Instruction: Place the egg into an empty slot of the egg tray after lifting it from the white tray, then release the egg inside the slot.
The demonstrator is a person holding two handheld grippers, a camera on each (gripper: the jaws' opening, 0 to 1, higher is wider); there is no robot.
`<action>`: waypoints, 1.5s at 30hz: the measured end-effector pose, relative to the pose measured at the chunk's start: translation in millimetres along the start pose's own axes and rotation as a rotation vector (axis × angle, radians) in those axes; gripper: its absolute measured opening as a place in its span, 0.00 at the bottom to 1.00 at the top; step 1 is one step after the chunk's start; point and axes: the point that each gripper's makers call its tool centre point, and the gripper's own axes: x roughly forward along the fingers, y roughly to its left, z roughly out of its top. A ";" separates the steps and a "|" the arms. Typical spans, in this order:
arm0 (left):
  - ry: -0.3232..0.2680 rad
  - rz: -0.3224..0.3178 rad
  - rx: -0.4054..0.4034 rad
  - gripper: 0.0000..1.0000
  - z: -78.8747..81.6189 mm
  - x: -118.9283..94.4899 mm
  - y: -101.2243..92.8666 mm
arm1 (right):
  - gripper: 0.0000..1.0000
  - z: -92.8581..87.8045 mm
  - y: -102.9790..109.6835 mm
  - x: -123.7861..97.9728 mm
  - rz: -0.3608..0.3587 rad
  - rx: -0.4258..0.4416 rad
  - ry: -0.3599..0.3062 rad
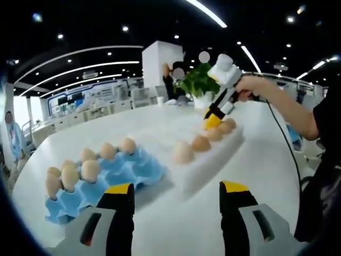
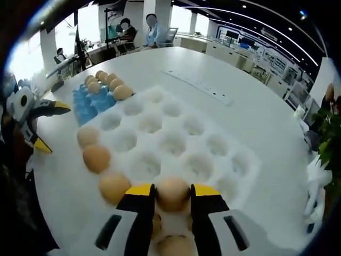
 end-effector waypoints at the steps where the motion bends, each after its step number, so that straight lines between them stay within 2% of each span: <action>1: 0.000 0.000 0.000 0.66 0.0 0.2 -0.3 | 0.28 1.0 -0.2 -0.7 0.001 0.001 -0.004; 16: -0.023 -0.012 0.005 0.65 9.1 5.1 1.4 | 0.28 22.7 6.3 -10.9 0.021 -0.021 -0.057; 21: -0.032 -0.017 0.007 0.65 11.4 7.0 -2.3 | 0.28 37.2 12.1 -11.2 0.032 -0.035 -0.081; 34: -0.052 -0.013 0.016 0.63 17.5 14.2 -2.4 | 0.28 65.9 45.6 -4.4 0.091 -0.072 -0.127; 45: -0.047 0.015 0.025 0.60 18.3 21.1 7.8 | 0.28 84.4 75.8 3.6 0.145 -0.082 -0.189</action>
